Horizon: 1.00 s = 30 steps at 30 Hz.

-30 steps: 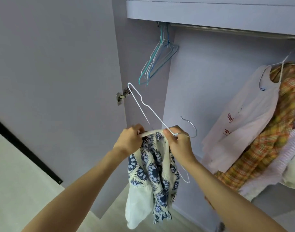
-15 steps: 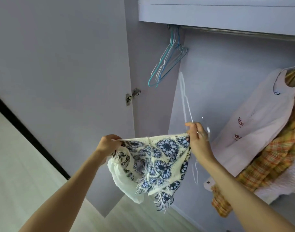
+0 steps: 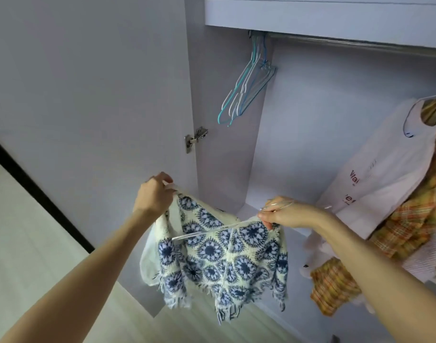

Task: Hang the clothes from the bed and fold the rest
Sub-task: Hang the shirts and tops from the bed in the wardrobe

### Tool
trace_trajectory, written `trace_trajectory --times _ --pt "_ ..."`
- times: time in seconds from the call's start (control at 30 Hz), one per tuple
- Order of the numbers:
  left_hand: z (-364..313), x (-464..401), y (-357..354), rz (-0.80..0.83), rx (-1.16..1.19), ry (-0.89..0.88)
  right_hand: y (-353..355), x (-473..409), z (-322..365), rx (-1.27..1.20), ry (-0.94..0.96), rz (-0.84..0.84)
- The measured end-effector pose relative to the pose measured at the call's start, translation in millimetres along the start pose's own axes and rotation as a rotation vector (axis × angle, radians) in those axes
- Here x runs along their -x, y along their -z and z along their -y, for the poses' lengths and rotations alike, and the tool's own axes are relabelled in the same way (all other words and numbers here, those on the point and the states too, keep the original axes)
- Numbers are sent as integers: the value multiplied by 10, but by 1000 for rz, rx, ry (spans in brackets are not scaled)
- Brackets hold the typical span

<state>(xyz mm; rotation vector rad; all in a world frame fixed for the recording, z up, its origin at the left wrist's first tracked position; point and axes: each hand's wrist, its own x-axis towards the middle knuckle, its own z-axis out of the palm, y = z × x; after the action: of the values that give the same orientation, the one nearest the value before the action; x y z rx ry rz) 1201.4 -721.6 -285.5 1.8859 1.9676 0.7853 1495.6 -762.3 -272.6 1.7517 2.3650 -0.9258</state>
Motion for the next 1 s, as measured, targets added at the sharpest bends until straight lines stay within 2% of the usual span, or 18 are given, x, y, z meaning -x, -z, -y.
trace_trajectory --times 0.07,0.17,0.3,0.37,0.4,0.5,0.57,0.67,0.7,0.8,0.9,1.0 --pt "-176 119 -13 35 51 -147 -65 -61 104 4 -23 -123" --pt "-332 317 -102 208 119 -340 -111 -130 194 -188 49 -271" --pt "-263 367 -226 160 -336 -457 -139 -131 186 -224 139 -262" --pt "-244 344 -211 182 -458 -480 -146 -108 172 -229 142 -283" --pt "-230 323 -205 244 -460 -476 -141 -91 174 -243 143 -284" --pt "-229 312 -155 450 -283 -417 -117 -35 166 -311 162 -191" --pt "-190 317 -143 428 -281 -470 -76 16 91 -459 130 -50" --pt "-119 293 -79 327 -197 -519 14 82 -140 -907 29 273" --pt "-104 276 -46 294 -168 -534 26 87 -191 -941 -25 335" --pt "-98 234 53 230 -129 -595 17 20 -200 -667 -125 380" --pt "-143 247 80 199 -116 -618 -14 -92 -84 -556 -108 410" --pt "-185 262 78 204 -69 -626 -76 -208 22 -607 -48 217"
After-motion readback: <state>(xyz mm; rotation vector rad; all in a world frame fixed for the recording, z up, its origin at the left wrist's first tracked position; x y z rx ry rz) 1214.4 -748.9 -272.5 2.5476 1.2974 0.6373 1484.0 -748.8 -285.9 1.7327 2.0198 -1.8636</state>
